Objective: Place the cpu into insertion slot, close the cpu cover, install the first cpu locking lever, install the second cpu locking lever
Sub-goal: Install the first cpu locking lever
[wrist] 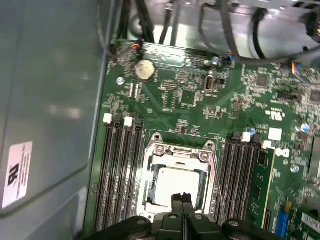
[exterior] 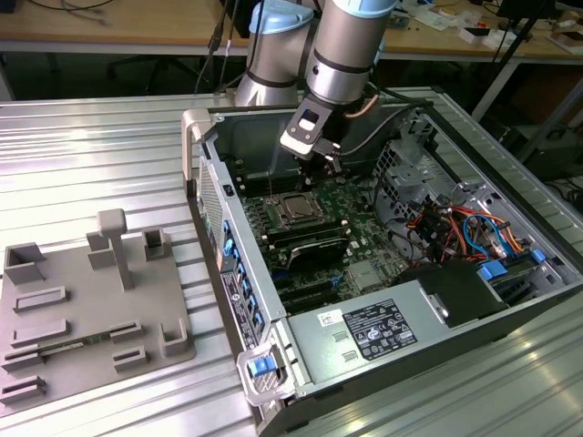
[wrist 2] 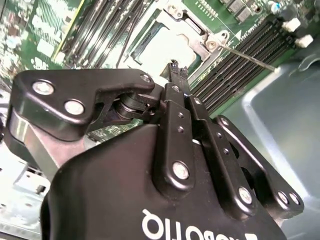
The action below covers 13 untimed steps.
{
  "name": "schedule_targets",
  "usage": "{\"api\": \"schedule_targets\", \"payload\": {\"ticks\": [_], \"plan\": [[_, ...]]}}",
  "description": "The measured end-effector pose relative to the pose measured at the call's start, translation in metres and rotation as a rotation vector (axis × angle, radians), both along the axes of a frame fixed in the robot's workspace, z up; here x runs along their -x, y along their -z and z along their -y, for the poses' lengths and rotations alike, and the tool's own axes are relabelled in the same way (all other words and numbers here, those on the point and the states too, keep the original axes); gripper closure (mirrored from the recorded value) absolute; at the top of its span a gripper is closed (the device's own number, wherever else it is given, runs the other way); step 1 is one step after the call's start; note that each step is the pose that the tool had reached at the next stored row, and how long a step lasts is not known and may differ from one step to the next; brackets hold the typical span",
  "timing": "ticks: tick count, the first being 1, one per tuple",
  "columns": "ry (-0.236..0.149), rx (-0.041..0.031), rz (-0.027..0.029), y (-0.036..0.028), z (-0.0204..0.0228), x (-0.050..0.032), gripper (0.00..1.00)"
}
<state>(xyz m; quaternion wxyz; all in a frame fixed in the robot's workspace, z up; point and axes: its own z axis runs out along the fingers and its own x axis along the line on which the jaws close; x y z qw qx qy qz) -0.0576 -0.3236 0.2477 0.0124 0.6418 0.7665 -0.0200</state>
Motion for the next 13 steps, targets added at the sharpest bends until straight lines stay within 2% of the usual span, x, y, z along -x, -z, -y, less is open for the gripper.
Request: {"api": "schedule_targets", "payload": {"ticks": [2,3,8,13], "plan": [[-0.044,0.0004,-0.0004,-0.0005,0.0,0.0,0.89],[-0.058,0.0002,-0.0001,-0.0028,-0.0001,0.0,0.89],[-0.083,0.0003,-0.0001,-0.0162,-0.0004,0.0,0.89],[-0.15,0.0002,0.0002,-0.018,-0.0005,0.0,0.89]]}}
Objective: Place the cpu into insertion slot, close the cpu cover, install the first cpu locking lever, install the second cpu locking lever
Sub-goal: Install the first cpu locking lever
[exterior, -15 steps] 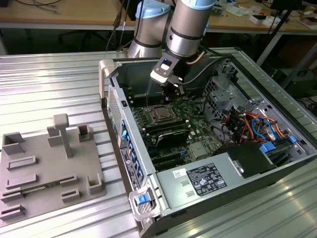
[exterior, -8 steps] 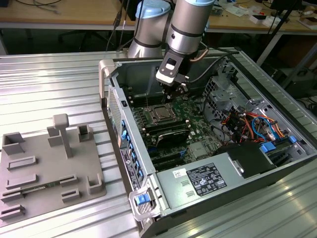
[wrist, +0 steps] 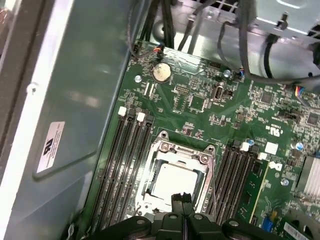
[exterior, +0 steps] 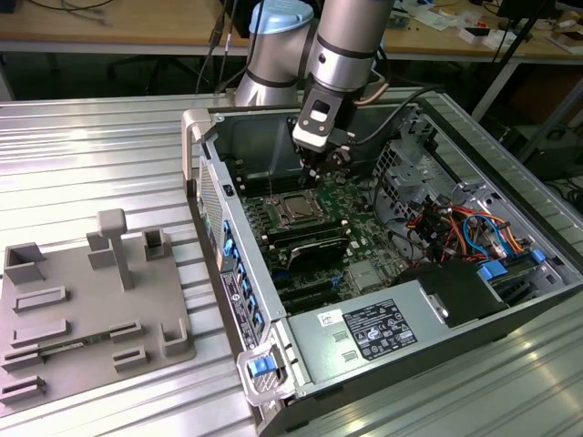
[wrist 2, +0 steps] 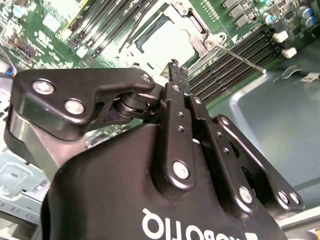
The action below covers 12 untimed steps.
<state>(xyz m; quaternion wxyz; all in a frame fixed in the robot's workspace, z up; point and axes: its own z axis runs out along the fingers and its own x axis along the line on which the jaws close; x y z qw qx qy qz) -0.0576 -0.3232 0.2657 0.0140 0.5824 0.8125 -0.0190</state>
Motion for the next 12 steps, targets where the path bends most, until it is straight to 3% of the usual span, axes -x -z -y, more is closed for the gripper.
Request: {"api": "schedule_targets", "payload": {"ticks": [7,10,12], "plan": [[-0.144,0.0002,-0.0002,-0.0001,0.0,0.0,0.89],[-0.25,0.0004,-0.0003,0.0001,0.0,0.0,0.89],[-0.291,0.0003,-0.0003,0.0003,0.0,0.0,0.89]]}}
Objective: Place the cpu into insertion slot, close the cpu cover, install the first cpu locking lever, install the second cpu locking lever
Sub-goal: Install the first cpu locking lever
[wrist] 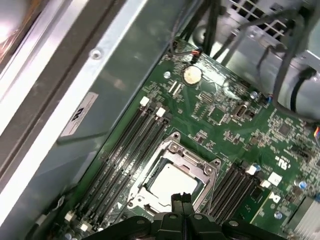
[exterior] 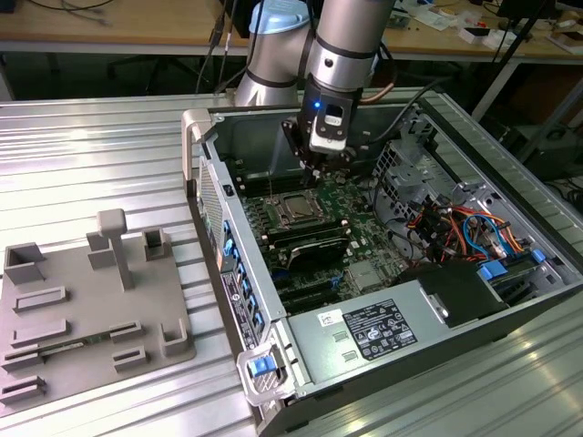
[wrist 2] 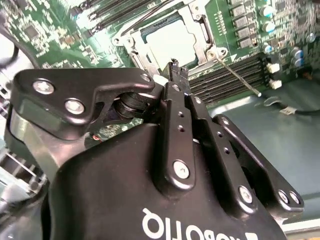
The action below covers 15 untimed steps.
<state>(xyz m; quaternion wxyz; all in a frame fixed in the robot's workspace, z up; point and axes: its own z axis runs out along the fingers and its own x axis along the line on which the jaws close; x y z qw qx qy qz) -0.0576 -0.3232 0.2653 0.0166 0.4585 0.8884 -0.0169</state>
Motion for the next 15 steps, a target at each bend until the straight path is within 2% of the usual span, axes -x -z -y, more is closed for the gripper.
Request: {"api": "schedule_targets", "payload": {"ticks": [2,5,7,11,15], "plan": [[-0.053,0.0,0.0001,0.0003,0.0,0.0,0.89],[-0.112,0.0,0.0,0.0004,0.0,0.0,0.89],[-0.186,-0.0001,0.0001,0.0005,0.0,0.0,0.89],[-0.222,-0.0003,0.0003,0.0008,-0.0001,0.0057,0.89],[-0.295,-0.0005,0.0,0.0022,0.0001,0.0066,0.89]]}}
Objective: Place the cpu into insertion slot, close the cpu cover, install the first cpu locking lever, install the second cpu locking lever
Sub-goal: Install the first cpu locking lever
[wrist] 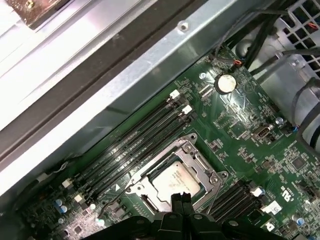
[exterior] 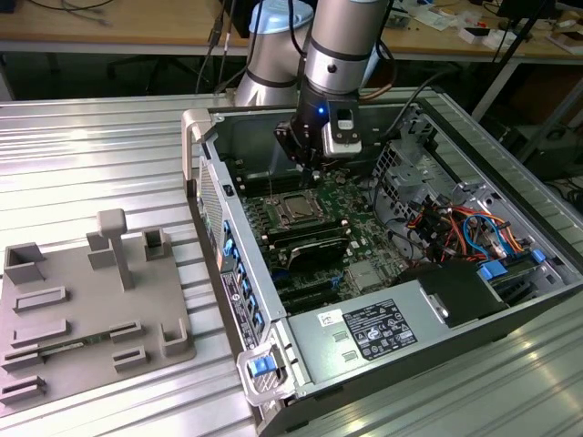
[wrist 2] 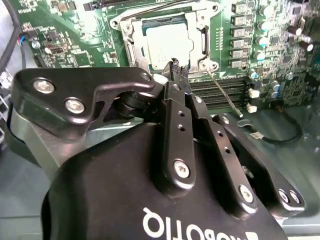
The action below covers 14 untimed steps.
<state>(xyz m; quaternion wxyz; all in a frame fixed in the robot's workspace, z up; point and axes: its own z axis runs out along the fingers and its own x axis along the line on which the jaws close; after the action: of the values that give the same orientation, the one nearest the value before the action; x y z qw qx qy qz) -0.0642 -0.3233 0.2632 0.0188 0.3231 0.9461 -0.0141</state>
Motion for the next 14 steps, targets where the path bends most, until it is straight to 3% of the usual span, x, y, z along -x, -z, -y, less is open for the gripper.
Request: {"api": "schedule_targets", "payload": {"ticks": [9,14], "plan": [[-0.219,-0.0003,0.0002,0.0028,-0.0001,0.0,0.89],[-0.32,-0.0002,0.0001,0.0038,-0.0001,0.0004,0.89]]}}
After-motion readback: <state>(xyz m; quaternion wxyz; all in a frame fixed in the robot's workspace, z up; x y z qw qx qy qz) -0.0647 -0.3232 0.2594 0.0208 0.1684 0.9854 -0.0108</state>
